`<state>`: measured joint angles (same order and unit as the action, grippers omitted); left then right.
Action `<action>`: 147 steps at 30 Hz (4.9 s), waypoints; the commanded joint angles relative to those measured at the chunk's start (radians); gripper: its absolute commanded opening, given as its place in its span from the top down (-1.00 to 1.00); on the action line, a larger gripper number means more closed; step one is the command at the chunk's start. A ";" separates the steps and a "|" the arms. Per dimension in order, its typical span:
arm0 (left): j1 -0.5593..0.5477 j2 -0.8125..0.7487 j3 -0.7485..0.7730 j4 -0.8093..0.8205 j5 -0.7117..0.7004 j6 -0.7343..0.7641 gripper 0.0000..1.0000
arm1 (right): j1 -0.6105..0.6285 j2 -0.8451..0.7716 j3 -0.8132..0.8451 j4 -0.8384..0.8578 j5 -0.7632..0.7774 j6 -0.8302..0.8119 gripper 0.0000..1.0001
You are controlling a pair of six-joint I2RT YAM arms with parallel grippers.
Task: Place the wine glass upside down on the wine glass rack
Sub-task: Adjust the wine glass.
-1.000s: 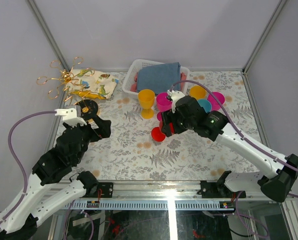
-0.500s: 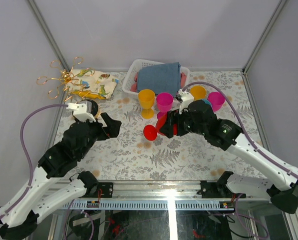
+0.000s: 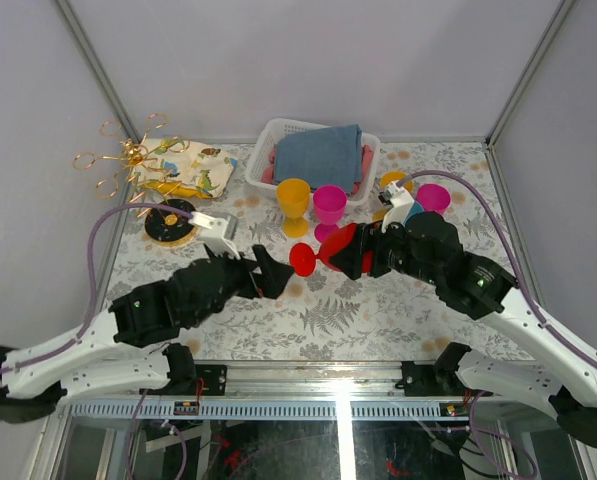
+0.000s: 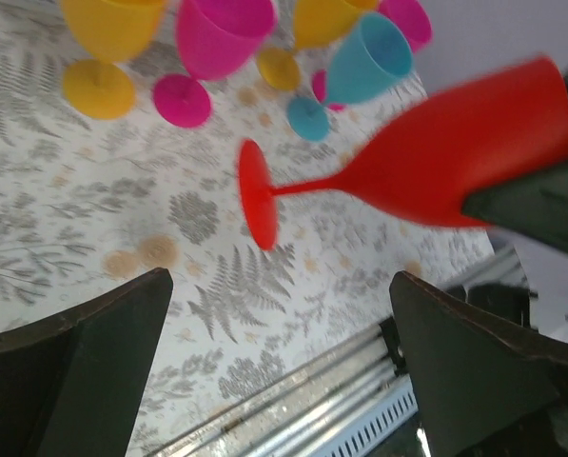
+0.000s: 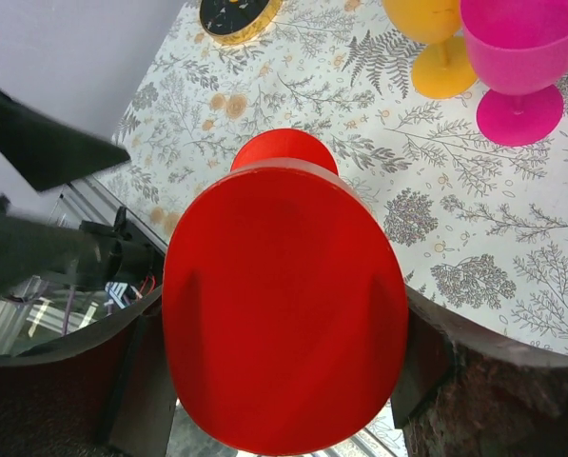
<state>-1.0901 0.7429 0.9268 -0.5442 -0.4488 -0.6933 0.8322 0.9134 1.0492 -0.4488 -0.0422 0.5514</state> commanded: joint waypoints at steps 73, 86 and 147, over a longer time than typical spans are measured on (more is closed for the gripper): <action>-0.294 0.145 0.025 0.258 -0.494 0.211 1.00 | 0.004 -0.248 -0.084 0.167 -0.005 0.145 -0.99; -0.293 0.061 0.036 0.168 -0.374 0.479 0.99 | 0.005 -0.315 0.022 -0.109 0.267 -0.025 -0.99; -0.059 0.296 0.138 0.042 0.242 0.689 1.00 | 0.005 -0.203 -0.084 -0.042 0.021 -0.376 -0.96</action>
<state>-1.2720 1.0885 1.0931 -0.6361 -0.3946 -0.0700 0.8368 0.6868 0.9447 -0.5255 0.0292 0.1902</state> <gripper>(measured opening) 0.010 0.982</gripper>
